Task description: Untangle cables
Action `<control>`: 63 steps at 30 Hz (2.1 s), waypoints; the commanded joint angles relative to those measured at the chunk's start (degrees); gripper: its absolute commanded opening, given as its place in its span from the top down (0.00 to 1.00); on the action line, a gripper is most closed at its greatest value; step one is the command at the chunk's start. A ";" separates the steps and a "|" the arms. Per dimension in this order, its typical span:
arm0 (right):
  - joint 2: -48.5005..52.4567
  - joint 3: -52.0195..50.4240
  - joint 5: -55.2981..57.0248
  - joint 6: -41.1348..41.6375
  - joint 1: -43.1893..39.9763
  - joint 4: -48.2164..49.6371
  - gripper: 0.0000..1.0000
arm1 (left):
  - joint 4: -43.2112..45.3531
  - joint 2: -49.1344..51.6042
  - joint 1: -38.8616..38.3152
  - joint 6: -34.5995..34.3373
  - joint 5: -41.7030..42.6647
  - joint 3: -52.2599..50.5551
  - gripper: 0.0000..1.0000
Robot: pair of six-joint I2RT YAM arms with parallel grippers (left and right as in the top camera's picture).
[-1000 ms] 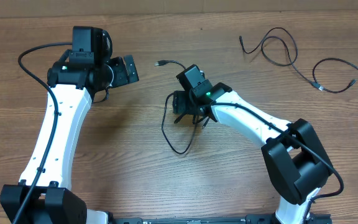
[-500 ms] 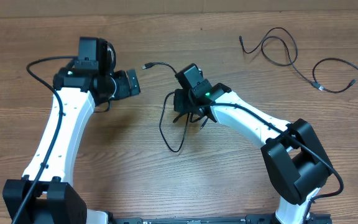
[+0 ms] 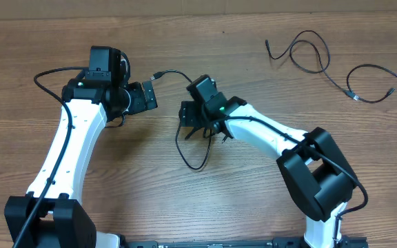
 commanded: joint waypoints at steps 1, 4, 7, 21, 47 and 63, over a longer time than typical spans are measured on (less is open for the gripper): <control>0.33 0.33 4.92 0.61 1.75 0.46 0.16 | 0.11 -0.42 1.03 1.14 0.48 -0.35 0.00; 0.33 0.33 8.85 0.59 2.95 0.55 0.10 | 0.09 -0.42 1.75 1.31 0.44 -0.35 0.00; 0.37 0.35 13.18 0.57 3.65 0.81 0.07 | 0.00 -0.42 2.97 1.25 0.44 -0.33 0.00; 4.92 0.79 18.75 -4.90 4.20 7.23 0.01 | -0.48 -0.42 16.68 -0.68 9.09 -0.31 0.00; 4.70 9.51 17.16 -2.84 1.49 -16.22 0.96 | -1.64 -0.42 16.68 -0.66 9.07 -0.31 0.00; -31.67 11.15 17.00 -1.62 -29.05 -44.46 0.96 | -1.73 -0.42 16.68 -0.66 9.09 -0.31 0.00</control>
